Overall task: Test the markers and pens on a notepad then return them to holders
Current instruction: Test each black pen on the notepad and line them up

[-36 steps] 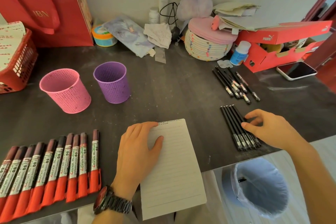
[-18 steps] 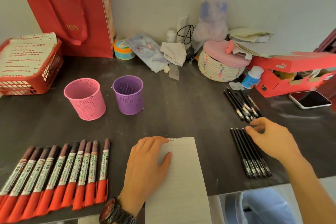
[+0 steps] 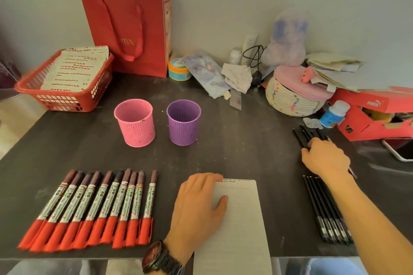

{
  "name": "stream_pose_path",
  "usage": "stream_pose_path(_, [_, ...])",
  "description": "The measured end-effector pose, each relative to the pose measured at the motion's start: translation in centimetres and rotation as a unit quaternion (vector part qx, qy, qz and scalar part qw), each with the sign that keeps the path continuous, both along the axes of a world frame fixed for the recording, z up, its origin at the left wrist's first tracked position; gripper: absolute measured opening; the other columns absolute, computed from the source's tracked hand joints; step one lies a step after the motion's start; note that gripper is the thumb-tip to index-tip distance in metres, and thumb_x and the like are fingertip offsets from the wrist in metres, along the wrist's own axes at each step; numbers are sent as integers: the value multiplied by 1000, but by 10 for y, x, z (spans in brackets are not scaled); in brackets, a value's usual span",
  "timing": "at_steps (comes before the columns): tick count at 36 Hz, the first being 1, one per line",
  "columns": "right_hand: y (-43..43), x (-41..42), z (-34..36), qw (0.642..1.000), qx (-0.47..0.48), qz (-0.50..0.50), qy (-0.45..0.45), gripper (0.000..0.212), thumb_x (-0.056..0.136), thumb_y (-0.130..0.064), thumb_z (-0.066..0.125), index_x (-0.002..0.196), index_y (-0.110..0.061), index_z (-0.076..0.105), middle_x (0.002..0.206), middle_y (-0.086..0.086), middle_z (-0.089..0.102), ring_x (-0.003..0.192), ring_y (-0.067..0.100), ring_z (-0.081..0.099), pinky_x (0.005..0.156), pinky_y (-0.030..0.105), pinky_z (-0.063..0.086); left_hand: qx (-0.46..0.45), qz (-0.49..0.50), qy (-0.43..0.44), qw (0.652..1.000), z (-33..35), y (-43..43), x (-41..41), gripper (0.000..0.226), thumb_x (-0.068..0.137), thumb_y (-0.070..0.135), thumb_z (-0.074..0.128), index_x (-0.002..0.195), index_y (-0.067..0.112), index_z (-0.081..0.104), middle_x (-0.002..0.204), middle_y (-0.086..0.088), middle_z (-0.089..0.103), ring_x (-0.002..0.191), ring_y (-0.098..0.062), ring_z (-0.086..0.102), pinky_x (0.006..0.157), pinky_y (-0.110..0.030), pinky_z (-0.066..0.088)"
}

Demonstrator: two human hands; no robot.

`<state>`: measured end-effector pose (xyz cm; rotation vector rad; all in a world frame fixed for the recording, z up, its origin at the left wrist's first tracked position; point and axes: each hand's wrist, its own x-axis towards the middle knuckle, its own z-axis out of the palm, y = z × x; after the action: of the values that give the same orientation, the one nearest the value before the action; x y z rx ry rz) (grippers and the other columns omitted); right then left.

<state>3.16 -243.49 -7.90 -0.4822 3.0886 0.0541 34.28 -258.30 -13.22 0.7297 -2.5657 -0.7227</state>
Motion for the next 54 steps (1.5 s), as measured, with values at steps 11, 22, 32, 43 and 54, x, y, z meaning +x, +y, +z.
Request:
stream_pose_path(11, [-21,58,7,937,-327,81,-96,30,104,-23,49,130,-9,58,113,12,66,107,29,65,93,43,51,3,-6,4,1000,2,1,0,37,88,52,50,124,40,52,125,27,52,120,1,43,103,-16,24])
stream_pose_path(22, [-11,196,-16,743,-580,134,-306,23,94,-3,65,97,-25,69,82,5,74,62,19,68,52,22,51,-30,-51,65,996,11,7,1,44,96,64,41,127,38,57,116,26,58,113,2,48,97,-19,35])
stream_pose_path(32, [-11,204,-20,743,-574,166,-301,9,86,-29,68,89,-31,76,79,-2,75,65,8,65,58,16,51,-91,-68,36,993,11,9,-1,32,103,42,39,97,22,64,93,10,62,83,-15,54,70,-32,42])
stream_pose_path(43, [-13,206,-19,748,-560,188,-302,27,94,-43,61,68,-42,70,59,-8,64,55,4,56,55,13,44,-126,-73,76,986,14,10,3,39,103,49,41,73,26,51,56,10,50,48,-10,41,45,-22,24])
stream_pose_path(54, [-6,198,-24,671,-663,122,-309,26,91,-33,60,73,-16,67,54,6,54,51,16,49,52,23,42,-105,-26,73,991,15,10,-1,51,91,73,40,67,28,39,62,15,45,59,-7,41,50,-22,33])
